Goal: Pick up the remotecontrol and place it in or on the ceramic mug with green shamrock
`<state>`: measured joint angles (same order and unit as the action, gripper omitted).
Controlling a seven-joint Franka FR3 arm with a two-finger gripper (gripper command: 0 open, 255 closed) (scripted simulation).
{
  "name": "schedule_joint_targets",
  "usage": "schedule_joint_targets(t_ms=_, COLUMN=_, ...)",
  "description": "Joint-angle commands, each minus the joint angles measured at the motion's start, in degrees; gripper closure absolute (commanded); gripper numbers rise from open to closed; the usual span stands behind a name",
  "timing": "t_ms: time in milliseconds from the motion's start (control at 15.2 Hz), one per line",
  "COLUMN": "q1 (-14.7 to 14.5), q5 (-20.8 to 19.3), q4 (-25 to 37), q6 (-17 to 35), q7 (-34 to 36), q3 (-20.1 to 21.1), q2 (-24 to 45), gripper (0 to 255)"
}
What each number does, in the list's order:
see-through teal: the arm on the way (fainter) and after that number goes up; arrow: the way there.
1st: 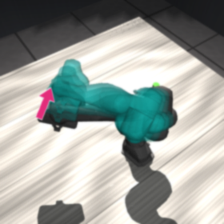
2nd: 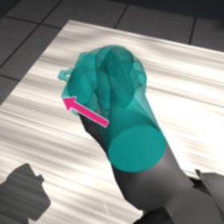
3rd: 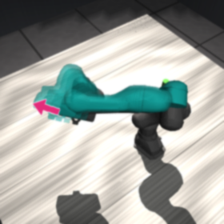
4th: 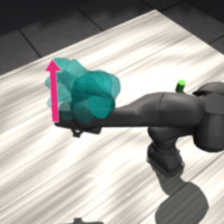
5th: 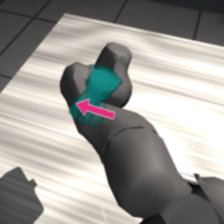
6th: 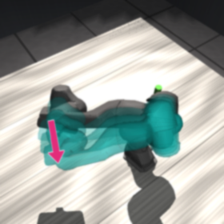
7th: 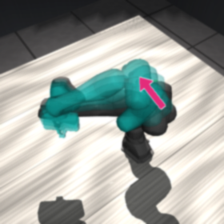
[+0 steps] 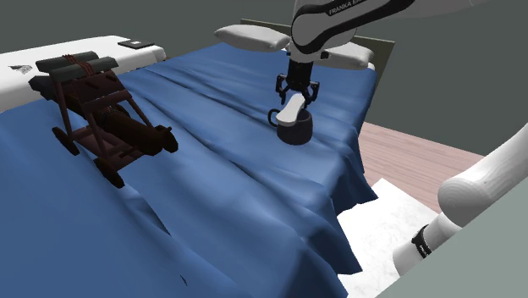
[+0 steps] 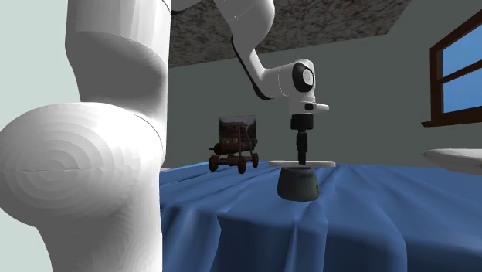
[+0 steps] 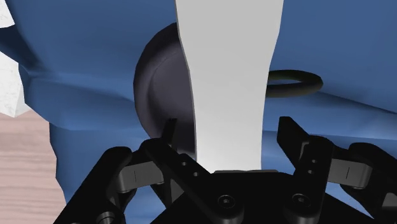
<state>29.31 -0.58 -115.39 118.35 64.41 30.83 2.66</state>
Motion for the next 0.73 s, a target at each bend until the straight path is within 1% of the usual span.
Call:
schedule_joint_targets(t_ms=0, q1=0.0, q5=0.0, q4=0.0, q6=0.0, q7=0.0, q3=0.0, q2=0.0, gripper=0)
schedule_joint_targets(t_ms=264, q1=0.0, q5=0.0, q4=0.0, q6=0.0, q7=0.0, q3=0.0, q2=0.0, gripper=0)
schedule_joint_targets(t_ms=528, q1=0.3, q5=1.3, q4=5.1, q6=-7.0, q7=-0.9, q3=-0.1, q2=-2.3, gripper=0)
schedule_joint_targets(t_ms=660, q1=0.3, q5=1.3, q4=5.1, q6=-7.0, q7=-0.9, q3=-0.1, q2=-2.3, gripper=0)
